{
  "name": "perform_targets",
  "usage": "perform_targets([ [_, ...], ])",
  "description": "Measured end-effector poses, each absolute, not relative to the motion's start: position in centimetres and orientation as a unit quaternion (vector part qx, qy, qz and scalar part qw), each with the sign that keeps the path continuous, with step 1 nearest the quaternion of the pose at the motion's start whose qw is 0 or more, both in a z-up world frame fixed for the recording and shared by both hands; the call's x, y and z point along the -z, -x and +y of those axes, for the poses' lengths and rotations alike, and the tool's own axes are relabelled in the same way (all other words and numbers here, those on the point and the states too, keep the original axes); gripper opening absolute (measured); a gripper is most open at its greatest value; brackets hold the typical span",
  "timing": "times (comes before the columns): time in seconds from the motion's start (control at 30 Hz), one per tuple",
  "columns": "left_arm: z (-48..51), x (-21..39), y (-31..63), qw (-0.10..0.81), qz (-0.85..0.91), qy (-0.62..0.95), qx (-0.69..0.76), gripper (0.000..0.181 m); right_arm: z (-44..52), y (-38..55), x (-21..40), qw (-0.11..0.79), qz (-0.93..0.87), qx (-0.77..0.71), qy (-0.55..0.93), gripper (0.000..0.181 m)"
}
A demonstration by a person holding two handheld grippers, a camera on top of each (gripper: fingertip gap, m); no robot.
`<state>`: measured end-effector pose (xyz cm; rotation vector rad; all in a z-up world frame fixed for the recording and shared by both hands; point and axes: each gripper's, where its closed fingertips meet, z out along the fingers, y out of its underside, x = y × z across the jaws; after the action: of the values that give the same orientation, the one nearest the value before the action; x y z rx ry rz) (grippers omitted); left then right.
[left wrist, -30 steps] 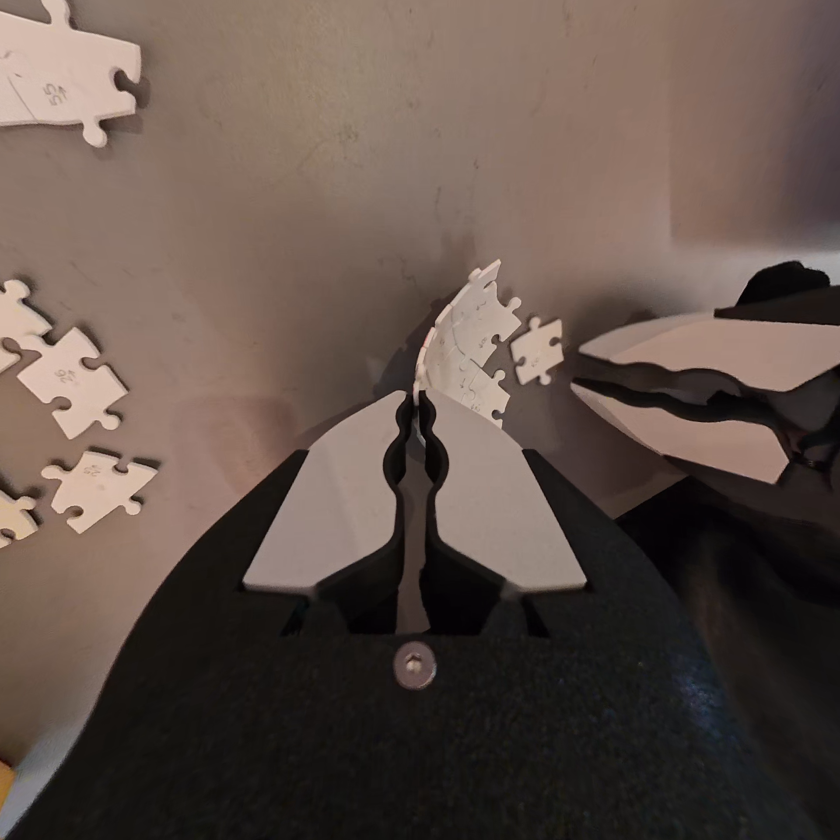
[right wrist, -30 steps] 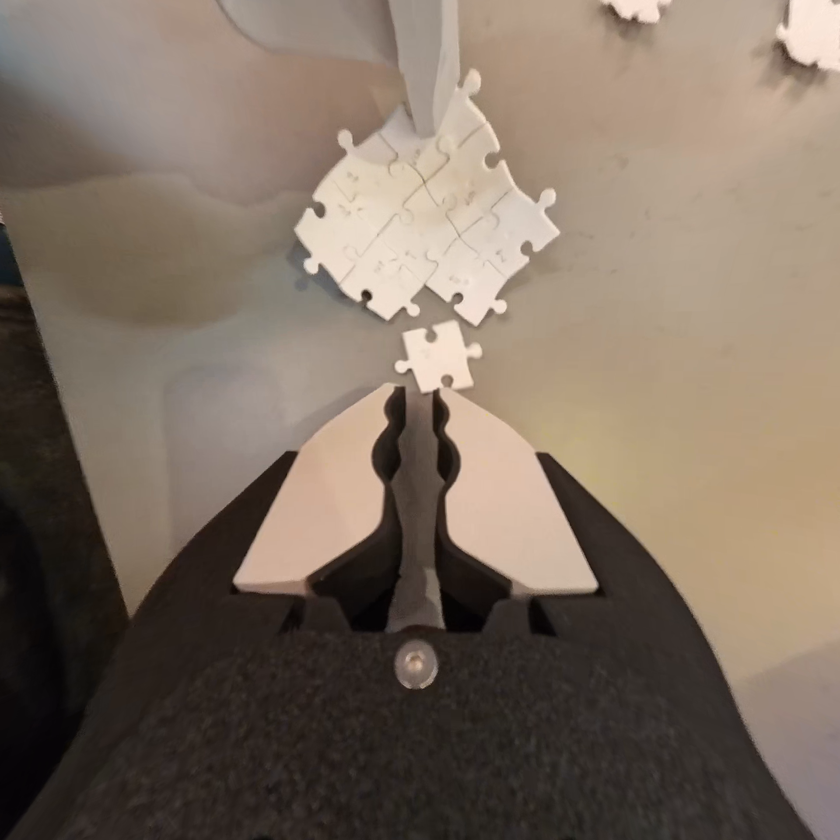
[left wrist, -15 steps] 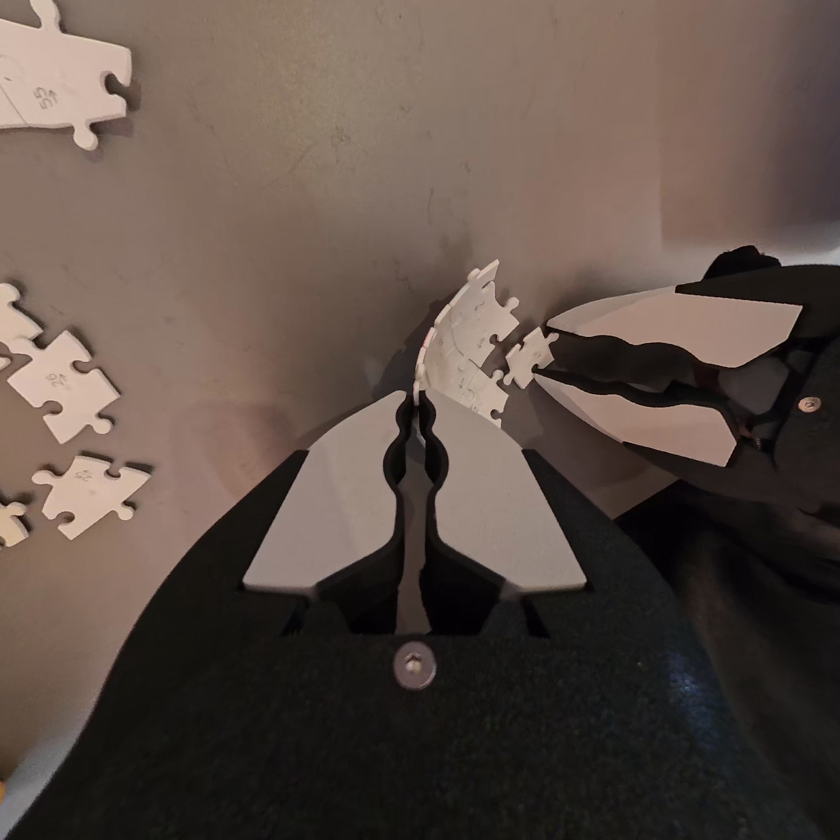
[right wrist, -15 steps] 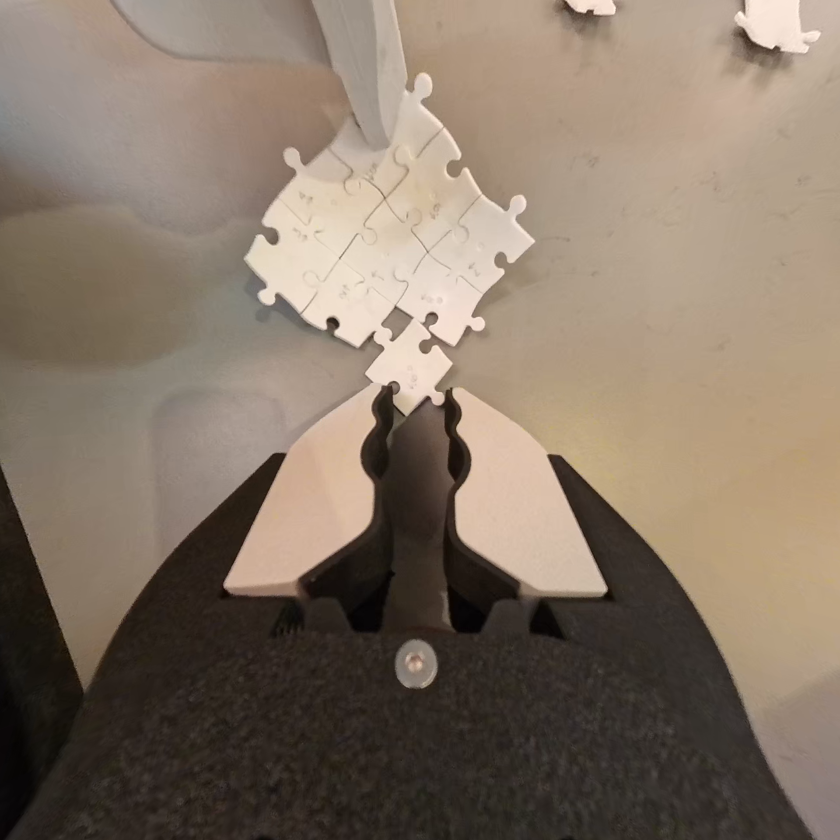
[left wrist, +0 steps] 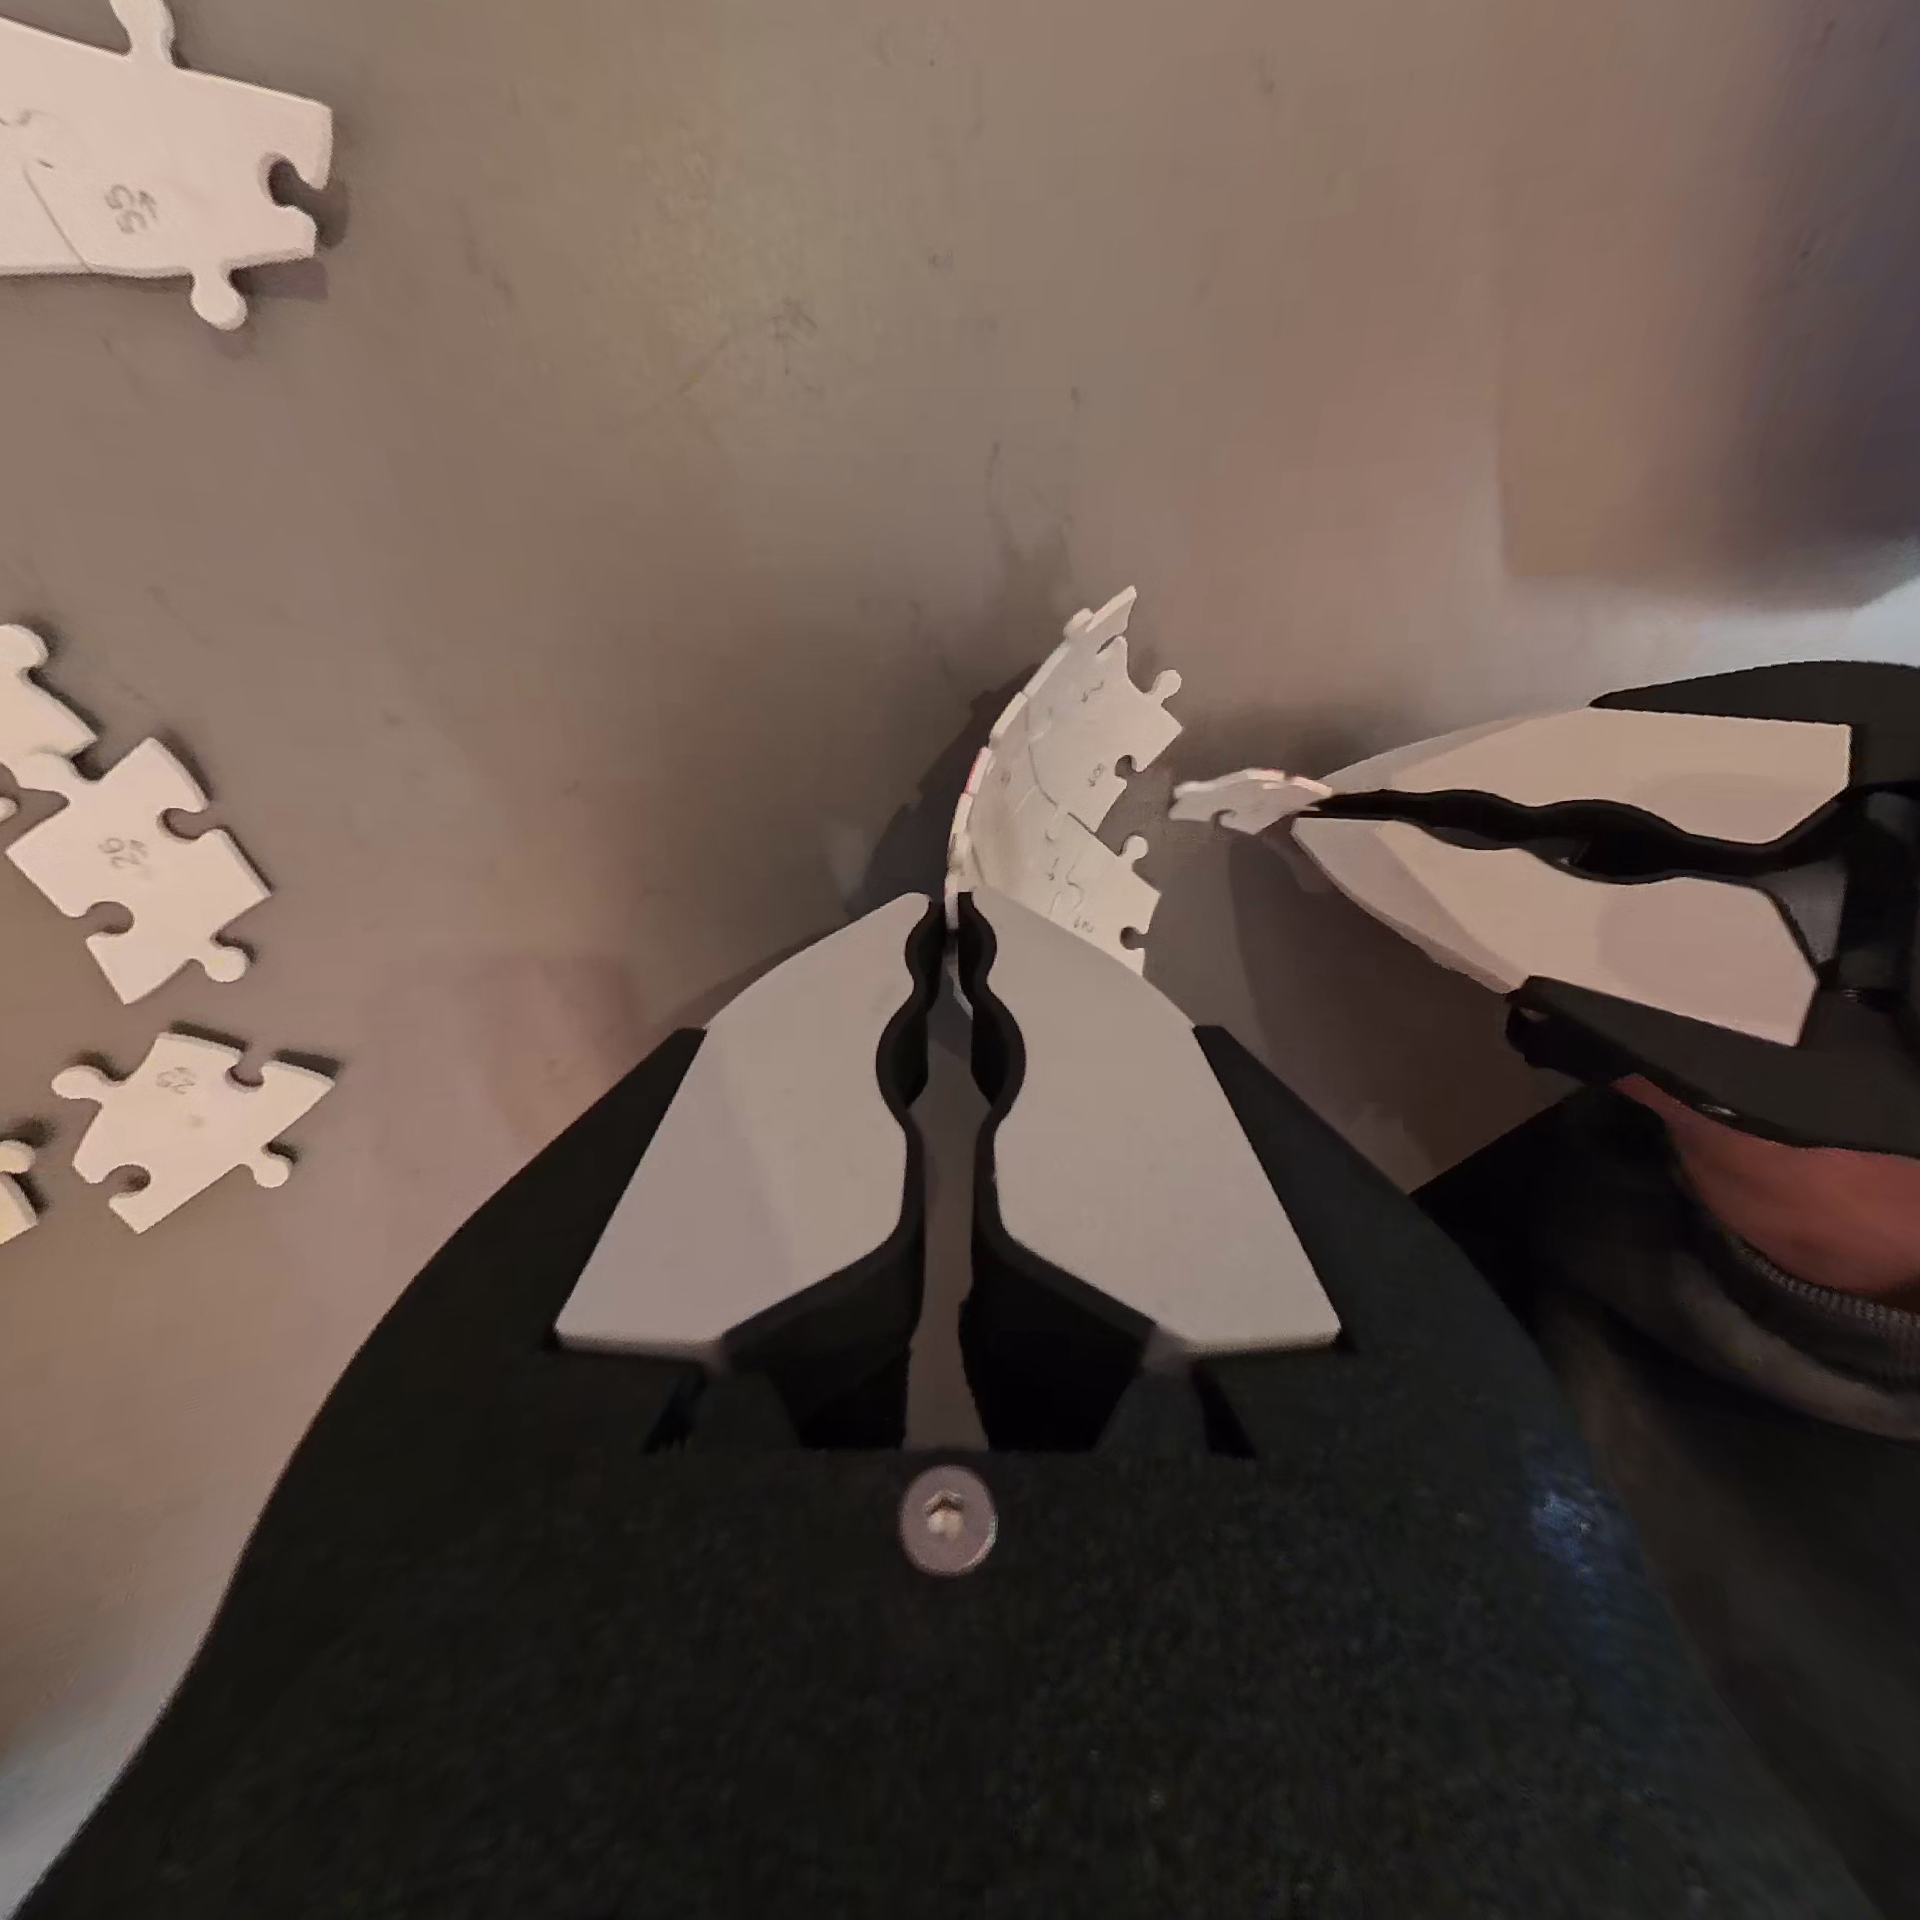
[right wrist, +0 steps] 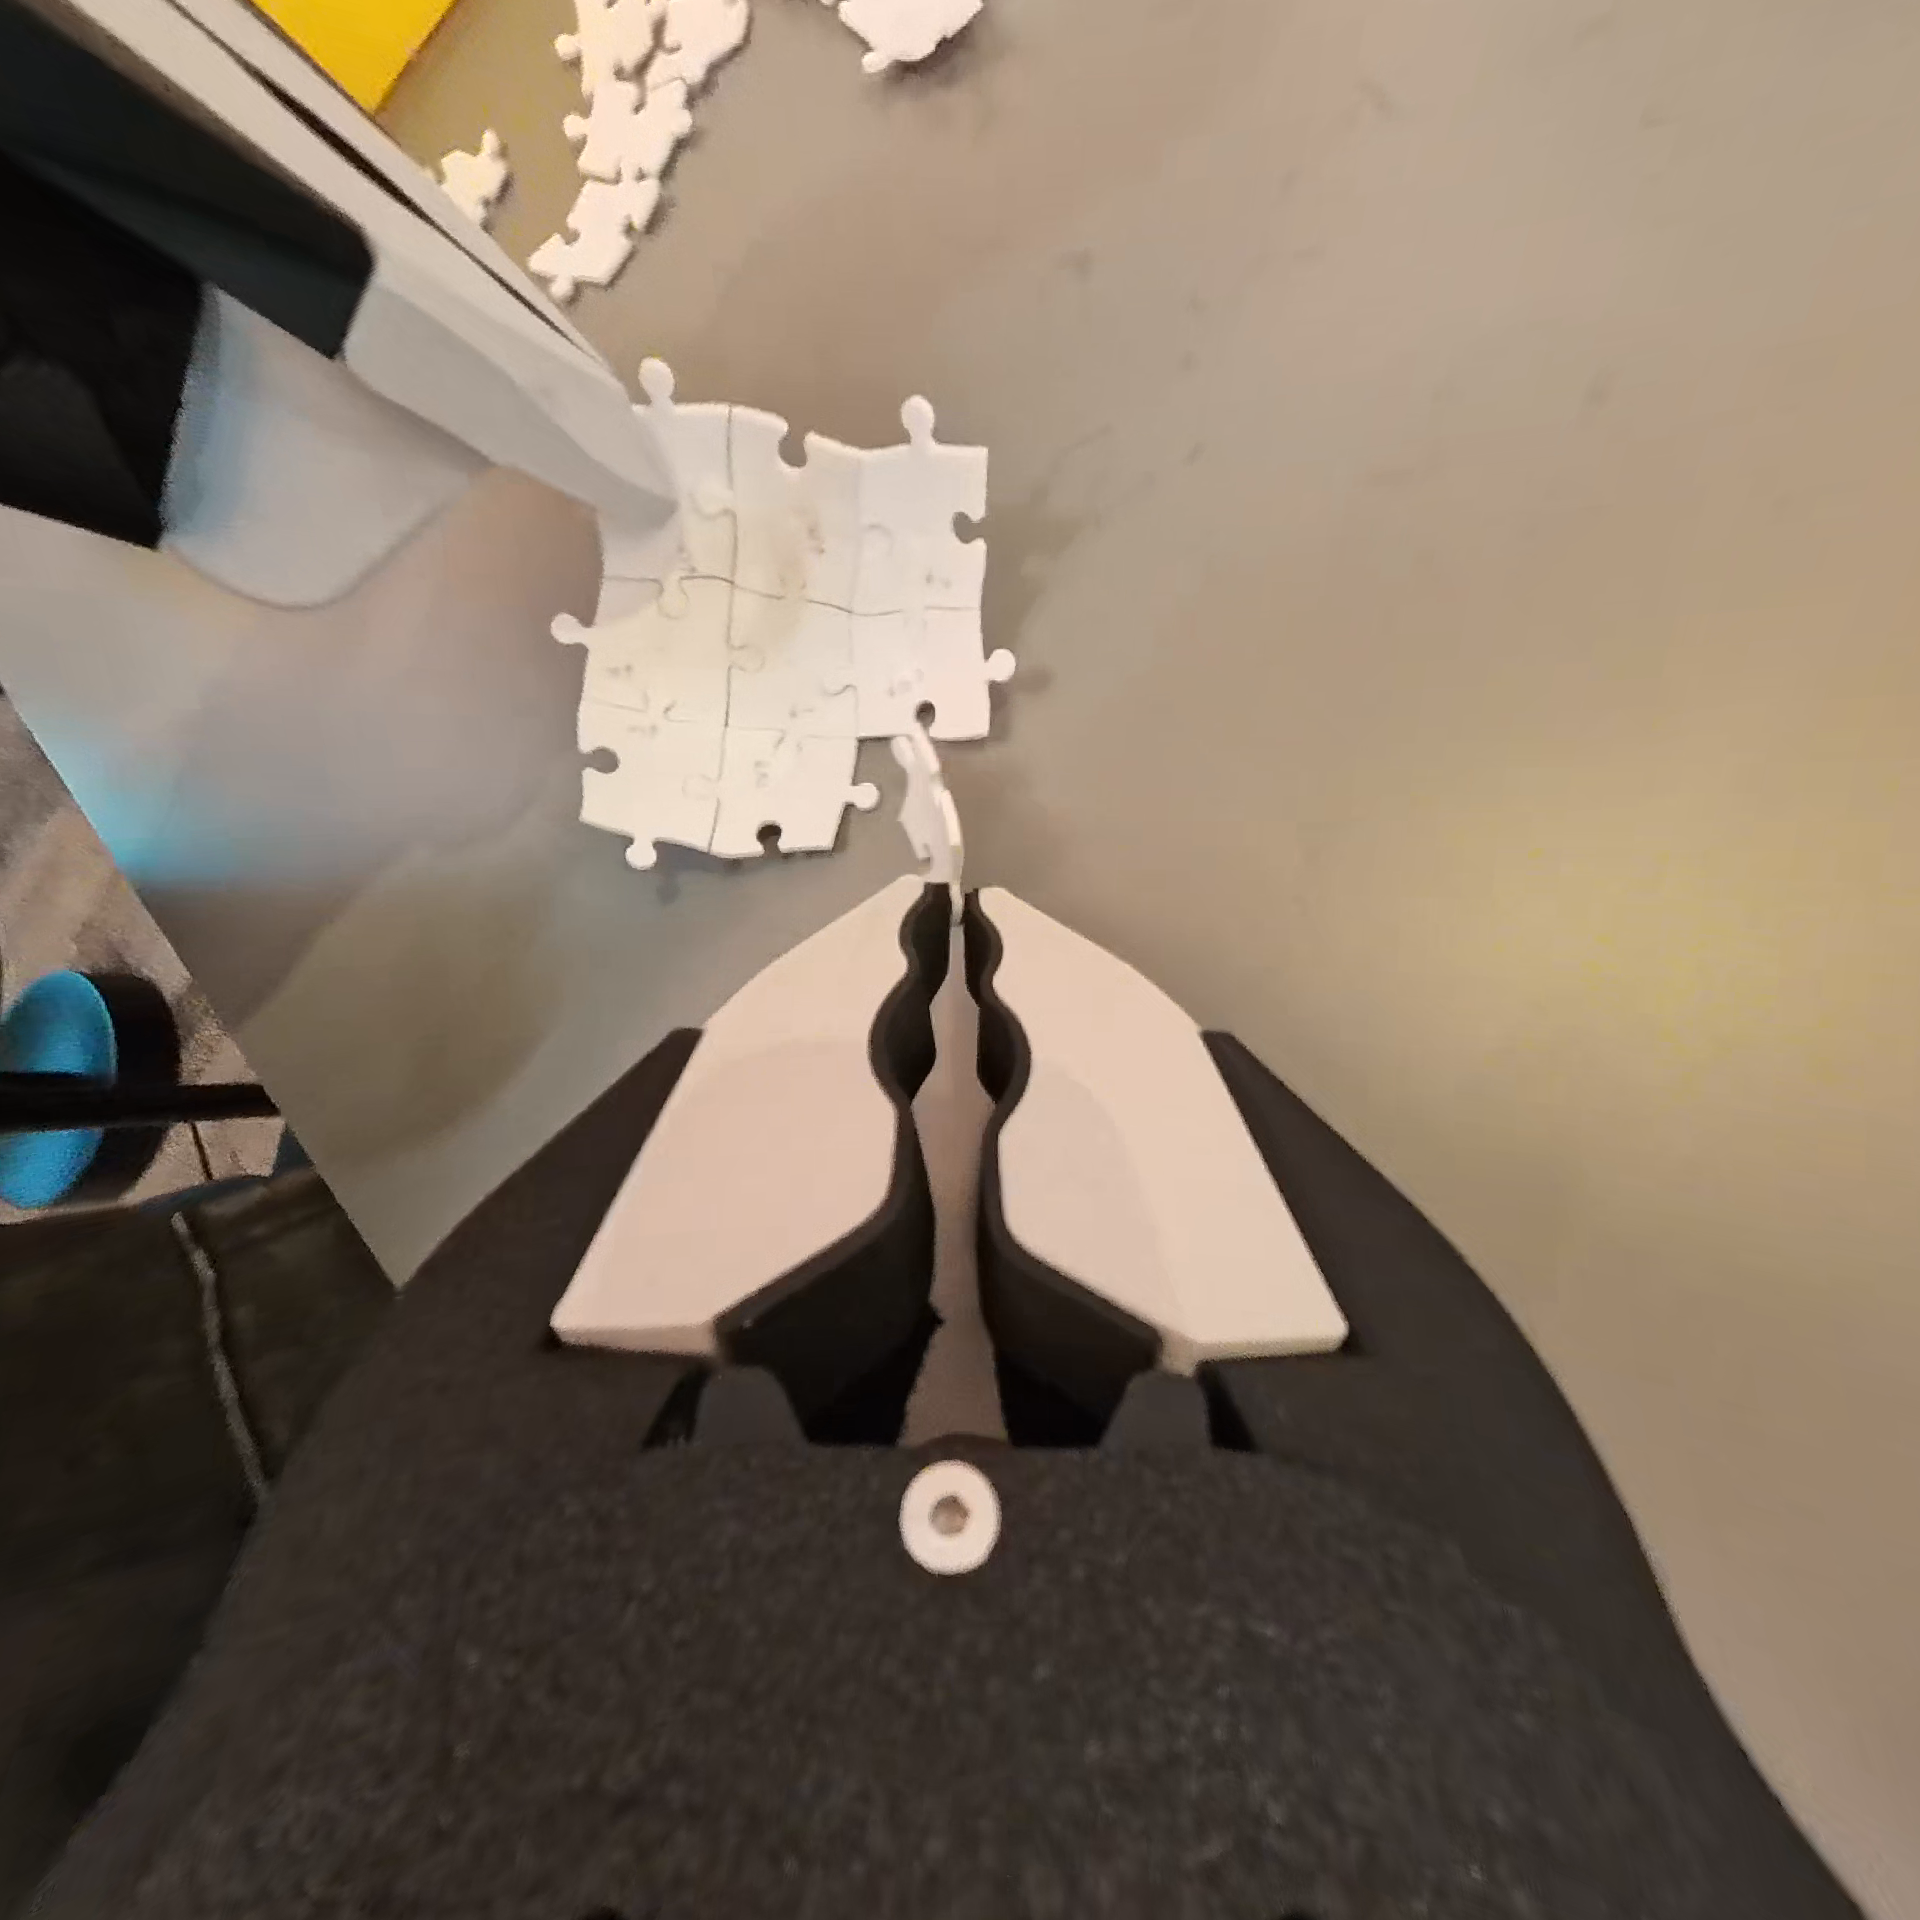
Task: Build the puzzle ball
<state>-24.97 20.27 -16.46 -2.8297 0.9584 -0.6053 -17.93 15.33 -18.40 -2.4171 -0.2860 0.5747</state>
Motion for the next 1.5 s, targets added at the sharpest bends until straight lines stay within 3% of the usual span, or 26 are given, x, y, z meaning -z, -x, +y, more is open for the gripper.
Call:
perform_targets([
  [0.13, 20.3, 16.4, 24.9, 0.051, 0.312, 0.927, 0.201, 0.002, 15.4, 18.4, 17.5, 0.334, -0.06, -0.263, 0.903, 0.003],
  [0.37, 20.3, 16.6, 25.0, 0.052, 0.306, 0.928, 0.207, 0.002, 15.1, 19.3, 18.0, 0.287, 0.088, -0.411, 0.861, 0.002],
  [0.9, 20.2, 16.6, 24.9, 0.052, 0.305, 0.926, 0.214, 0.002, 15.9, 19.8, 18.3, 0.304, 0.07, -0.369, 0.876, 0.002],
  [1.03, 20.2, 16.6, 25.0, 0.051, 0.306, 0.926, 0.215, 0.002, 15.9, 20.1, 17.9, 0.317, 0.062, -0.368, 0.872, 0.016],
  [1.2, 20.1, 16.6, 25.0, 0.051, 0.307, 0.926, 0.216, 0.002, 16.0, 19.6, 16.0, 0.351, -0.001, -0.331, 0.876, 0.009],
  [1.4, 20.2, 16.6, 25.0, 0.05, 0.308, 0.925, 0.216, 0.002, 15.9, 18.8, 17.8, 0.344, -0.303, -0.144, 0.877, 0.0],
  [1.5, 20.3, 16.6, 24.9, 0.05, 0.307, 0.926, 0.215, 0.002, 16.5, 19.0, 18.2, 0.357, -0.344, -0.095, 0.863, 0.0],
])
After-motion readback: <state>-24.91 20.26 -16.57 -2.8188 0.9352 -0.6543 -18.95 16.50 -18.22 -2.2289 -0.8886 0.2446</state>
